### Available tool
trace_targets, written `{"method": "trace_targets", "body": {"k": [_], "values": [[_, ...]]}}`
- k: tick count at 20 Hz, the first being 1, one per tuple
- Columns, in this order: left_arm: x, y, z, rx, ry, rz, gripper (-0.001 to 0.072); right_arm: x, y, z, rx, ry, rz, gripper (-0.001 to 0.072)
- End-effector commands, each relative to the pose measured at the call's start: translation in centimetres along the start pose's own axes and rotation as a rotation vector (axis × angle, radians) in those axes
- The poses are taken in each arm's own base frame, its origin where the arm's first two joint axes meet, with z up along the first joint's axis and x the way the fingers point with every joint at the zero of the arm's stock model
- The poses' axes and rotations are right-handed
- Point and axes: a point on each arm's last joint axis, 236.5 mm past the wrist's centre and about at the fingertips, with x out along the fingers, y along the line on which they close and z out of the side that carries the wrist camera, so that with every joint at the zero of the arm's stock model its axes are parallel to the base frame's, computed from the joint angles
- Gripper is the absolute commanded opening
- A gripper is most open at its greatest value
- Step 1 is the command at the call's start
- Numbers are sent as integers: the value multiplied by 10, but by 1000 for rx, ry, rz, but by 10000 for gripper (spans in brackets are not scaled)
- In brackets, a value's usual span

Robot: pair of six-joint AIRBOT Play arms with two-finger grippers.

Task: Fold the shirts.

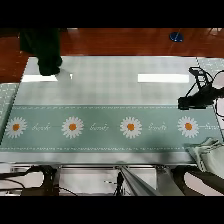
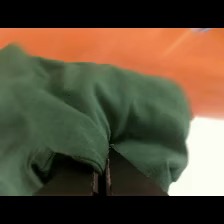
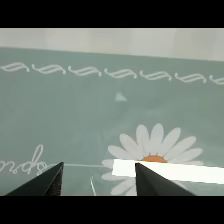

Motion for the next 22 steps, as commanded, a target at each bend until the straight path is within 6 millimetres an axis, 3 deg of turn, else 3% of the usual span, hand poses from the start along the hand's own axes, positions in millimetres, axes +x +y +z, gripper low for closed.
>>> {"method": "trace_targets", "body": {"k": [1,3,5,8,10,14,17,20,22], "values": [[-106,-122,36,145,-167,-213,24,-2,-1,-28,-28,116,-4,515],[-152,-171,25,210,-182,-303,24,-3,-7,-30,-25,129,-27,516],[-182,-207,5,261,-156,-385,24,-3,-8,-36,-22,155,-34,516],[-201,-250,-31,323,-72,-503,24,-5,-7,-45,-19,189,-30,516],[-200,-276,-57,347,-1,-577,24,-5,-10,-45,-21,190,-41,516],[-176,-325,-127,328,211,-698,24,-4,-20,-36,-27,154,-82,516],[-140,-352,-214,362,441,-737,24,-3,-21,-25,-29,105,-87,517],[-97,-348,-299,393,650,-699,24,-2,-21,-22,-30,96,-88,517],[-67,-330,-337,379,750,-642,24,-2,-21,-23,-30,97,-88,516]]}}
